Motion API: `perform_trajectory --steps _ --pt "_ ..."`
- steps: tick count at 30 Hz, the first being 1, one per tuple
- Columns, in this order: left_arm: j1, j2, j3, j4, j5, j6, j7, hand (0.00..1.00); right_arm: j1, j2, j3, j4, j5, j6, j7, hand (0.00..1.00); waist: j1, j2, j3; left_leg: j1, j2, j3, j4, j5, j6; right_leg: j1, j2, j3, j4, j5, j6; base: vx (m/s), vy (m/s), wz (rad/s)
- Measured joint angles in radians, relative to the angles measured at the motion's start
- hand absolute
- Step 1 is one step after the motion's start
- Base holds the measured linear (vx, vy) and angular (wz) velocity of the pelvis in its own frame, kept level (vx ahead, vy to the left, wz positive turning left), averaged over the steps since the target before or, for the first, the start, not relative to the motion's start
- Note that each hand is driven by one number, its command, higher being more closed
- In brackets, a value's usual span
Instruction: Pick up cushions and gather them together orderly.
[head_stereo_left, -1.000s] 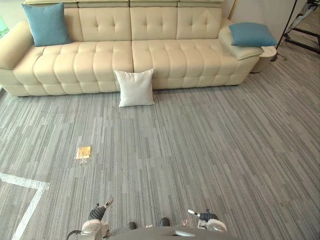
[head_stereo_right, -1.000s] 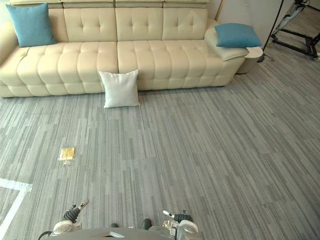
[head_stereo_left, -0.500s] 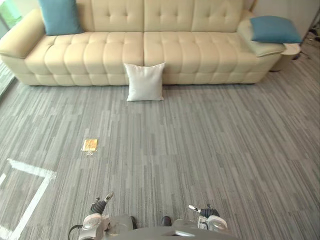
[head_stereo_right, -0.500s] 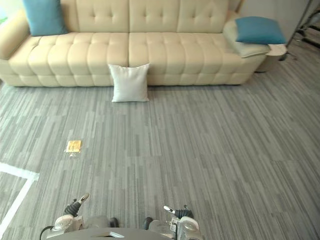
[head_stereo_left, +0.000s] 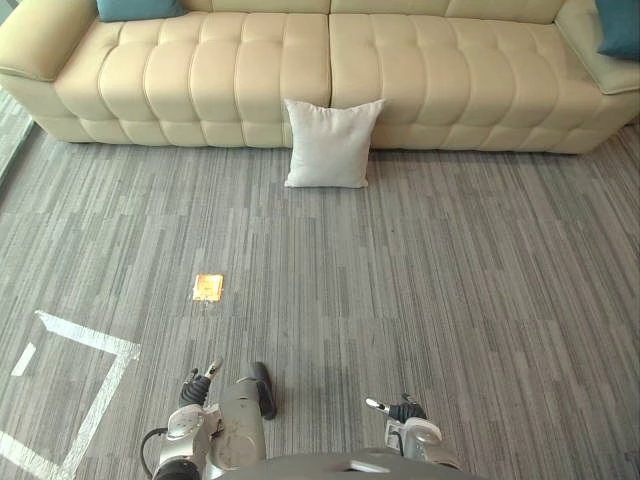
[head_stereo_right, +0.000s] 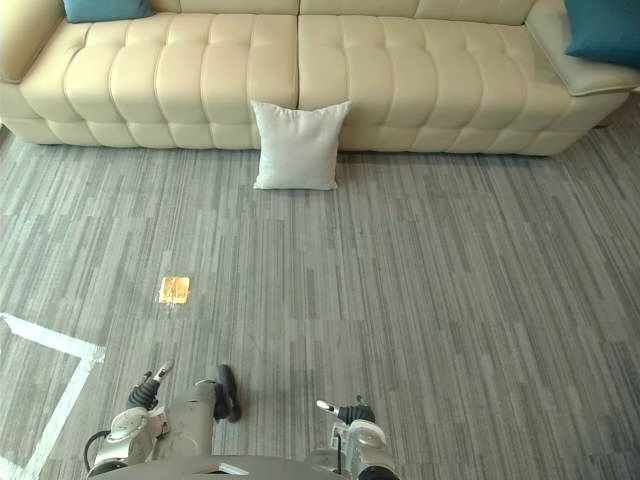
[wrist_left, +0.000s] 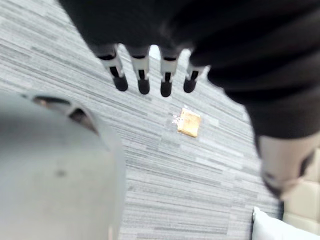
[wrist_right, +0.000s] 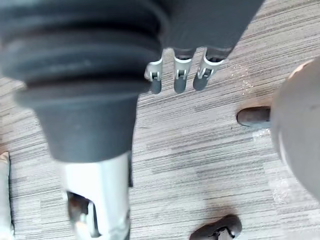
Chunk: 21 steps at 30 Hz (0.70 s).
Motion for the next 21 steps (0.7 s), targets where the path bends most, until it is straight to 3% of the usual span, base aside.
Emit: perform_trajectory --steps 1,3,4,5,7,8,9,12,14,16,18,19,21 --pt "0.001 0.003 -0.001 0.001 0.000 0.000 0.000 0.00 0.000 -0.001 -0.001 0.001 0.000 0.001 0.000 0.00 0.002 -0.002 -0.002 0.003 -0.006 -0.003 0.012 -0.010 -0.004 -0.008 -0.008 0.004 0.019 0.006 0.004 0.37 0.199 -0.61" --pt "0.017 0.005 -0.012 0.011 0.001 0.002 0.000 0.00 0.002 -0.017 -0.019 0.026 0.000 0.000 0.001 0.00 0.002 0.006 -0.020 0.050 -0.029 -0.015 -0.024 -0.096 -0.017 -0.081 -0.036 0.040 0.166 -0.005 0.028 0.31 0.185 -0.46" --pt "0.016 0.006 -0.027 0.022 0.001 0.002 -0.002 0.00 0.007 -0.024 -0.020 0.033 -0.001 0.000 0.002 0.00 -0.008 -0.003 -0.023 0.081 -0.060 -0.018 -0.061 -0.142 -0.017 -0.165 -0.071 0.066 0.344 -0.018 0.048 0.28 0.165 -0.06" --pt "0.012 0.008 -0.034 0.024 0.001 0.003 -0.002 0.00 0.008 -0.031 -0.021 0.033 -0.001 0.001 0.002 0.00 -0.012 -0.013 -0.020 0.097 -0.078 -0.015 -0.063 -0.146 -0.012 -0.209 -0.090 0.086 0.439 -0.002 0.055 0.28 0.153 0.10" --pt "0.017 0.014 -0.052 0.032 0.001 0.005 -0.002 0.00 0.014 -0.041 -0.015 0.030 0.000 -0.001 0.002 0.00 -0.022 -0.017 -0.014 0.169 -0.100 -0.013 -0.095 -0.178 -0.001 -0.309 -0.115 0.124 0.672 0.134 0.042 0.24 0.084 0.04" --pt "0.027 0.011 -0.054 0.031 0.001 0.012 -0.001 0.00 0.007 -0.043 -0.011 0.022 0.000 -0.003 0.003 0.00 -0.029 -0.004 -0.004 0.234 -0.097 -0.014 -0.111 -0.202 -0.002 -0.381 -0.113 0.125 0.867 0.092 0.029 0.41 0.057 -0.19" --pt "0.035 0.011 -0.054 0.030 0.001 0.019 0.001 0.00 0.013 -0.043 0.005 -0.018 -0.001 -0.005 0.003 0.00 -0.032 0.002 0.001 0.343 -0.088 -0.013 -0.157 -0.227 -0.015 -0.463 -0.076 0.085 1.038 -0.049 -0.020 0.37 0.015 -0.19" --pt "0.039 0.000 -0.055 0.032 0.002 0.022 0.000 0.00 0.033 -0.038 0.006 -0.075 0.001 -0.019 0.003 0.00 -0.042 0.005 0.002 0.454 -0.075 -0.015 -0.225 -0.245 -0.039 -0.592 -0.021 -0.038 1.015 -0.166 -0.028 0.33 -0.038 0.01" --pt "0.031 -0.010 -0.057 0.037 0.009 0.022 0.000 0.00 0.029 -0.039 0.006 -0.093 0.004 -0.027 0.005 0.00 -0.056 0.009 0.005 0.519 -0.069 -0.018 -0.272 -0.248 -0.057 -0.676 0.016 -0.124 0.822 -0.187 -0.039 0.48 -0.154 0.25" --pt "0.025 -0.017 -0.061 0.048 0.021 0.022 0.001 0.00 0.023 -0.040 0.006 -0.103 0.004 -0.028 0.005 0.00 -0.069 0.016 0.009 0.571 -0.062 -0.030 -0.317 -0.247 -0.058 -0.698 0.057 -0.157 0.623 -0.154 -0.056 0.43 -0.180 0.41" --pt "0.021 -0.018 -0.085 0.053 0.025 0.022 0.000 0.00 0.026 -0.040 0.008 -0.120 0.004 -0.028 0.007 0.00 -0.085 0.017 0.010 0.638 -0.064 -0.057 -0.367 -0.245 -0.071 -0.696 0.102 -0.139 0.386 -0.029 -0.067 0.65 -0.258 0.57" --pt "0.004 -0.038 -0.092 0.083 0.049 0.023 -0.004 0.00 0.007 -0.062 0.008 -0.119 0.001 -0.027 0.016 0.00 -0.083 0.067 0.020 0.676 -0.026 -0.115 -0.399 -0.205 -0.110 -0.656 0.153 -0.131 0.372 0.091 -0.134 0.59 -0.228 0.34" --pt "-0.020 -0.062 -0.090 0.088 0.063 0.022 -0.003 0.00 -0.007 -0.062 -0.007 -0.123 0.011 -0.028 0.018 0.00 -0.084 0.076 0.041 0.684 -0.034 -0.147 -0.402 -0.125 -0.129 -0.673 0.135 -0.126 0.468 0.003 -0.151 0.48 -0.222 0.19"
